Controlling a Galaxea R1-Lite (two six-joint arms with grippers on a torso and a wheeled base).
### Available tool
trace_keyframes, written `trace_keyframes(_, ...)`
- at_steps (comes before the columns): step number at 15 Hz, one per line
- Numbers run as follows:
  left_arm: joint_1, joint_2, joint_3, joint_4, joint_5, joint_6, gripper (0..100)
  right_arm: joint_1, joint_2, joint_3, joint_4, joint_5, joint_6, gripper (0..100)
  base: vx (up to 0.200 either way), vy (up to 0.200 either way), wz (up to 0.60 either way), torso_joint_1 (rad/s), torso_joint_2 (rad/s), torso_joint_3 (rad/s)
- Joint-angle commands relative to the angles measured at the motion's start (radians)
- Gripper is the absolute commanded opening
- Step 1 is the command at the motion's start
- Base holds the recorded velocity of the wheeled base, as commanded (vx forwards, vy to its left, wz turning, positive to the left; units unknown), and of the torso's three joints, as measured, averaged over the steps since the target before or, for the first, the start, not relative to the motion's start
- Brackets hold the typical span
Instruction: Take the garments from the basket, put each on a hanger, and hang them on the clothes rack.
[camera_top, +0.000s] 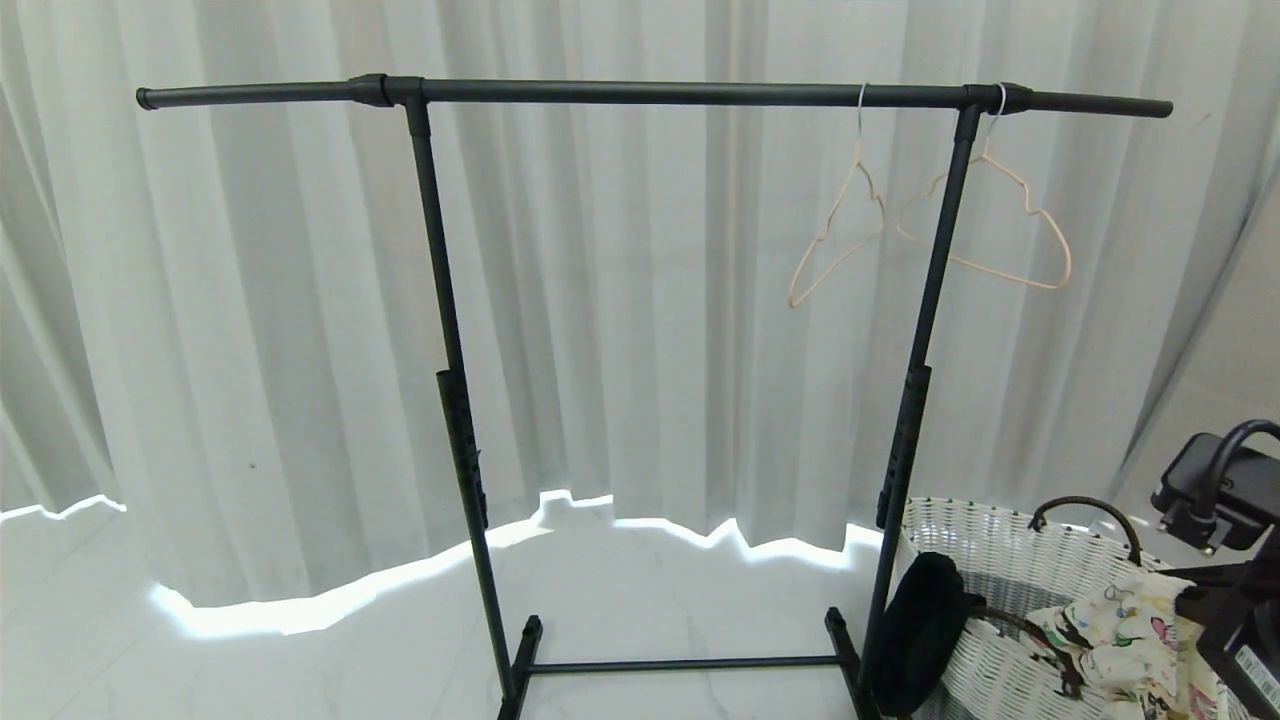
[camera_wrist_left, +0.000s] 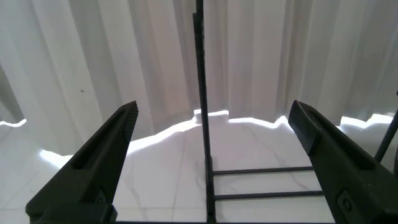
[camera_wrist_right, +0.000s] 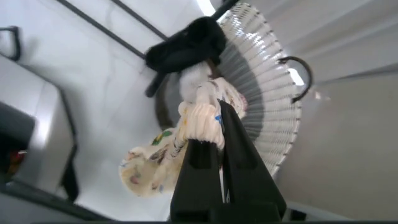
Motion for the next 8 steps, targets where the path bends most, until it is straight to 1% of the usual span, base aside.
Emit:
trace_keyframes(1, 0.000, 0.000, 0.000, 0.000, 0.000, -0.001, 100, 0.087, 0.061, -0.088, 0.050, 0.002, 0.069, 0, 0.000, 0.000, 0.00, 0.000, 0.00, 0.000)
trace_keyframes(3, -0.002, 0.000, 0.000, -0.001, -0.001, -0.004, 100, 0.174, 0.113, -0.180, 0.108, 0.004, 0.164, 0, 0.000, 0.000, 0.00, 0.000, 0.00, 0.000)
trace_keyframes(5, 0.000, 0.000, 0.000, -0.010, -0.006, -0.004, 100, 0.262, 0.184, -0.289, 0.141, 0.033, 0.256, 0, 0.000, 0.000, 0.00, 0.000, 0.00, 0.000)
trace_keyframes(6, -0.013, 0.037, -0.077, -0.023, -0.044, -0.018, 100, 0.290, 0.216, -0.329, 0.144, 0.038, 0.276, 0, 0.000, 0.000, 0.00, 0.000, 0.00, 0.000)
trace_keyframes(7, -0.049, 0.140, -0.172, -0.029, -0.070, -0.092, 100, 0.311, 0.245, -0.363, 0.142, 0.039, 0.285, 0, 0.000, 0.000, 0.00, 0.000, 0.00, 0.000)
trace_keyframes(8, -0.071, 0.229, -0.267, -0.030, -0.073, -0.125, 100, 0.325, 0.274, -0.392, 0.142, 0.041, 0.293, 0, 0.000, 0.000, 0.00, 0.000, 0.00, 0.000)
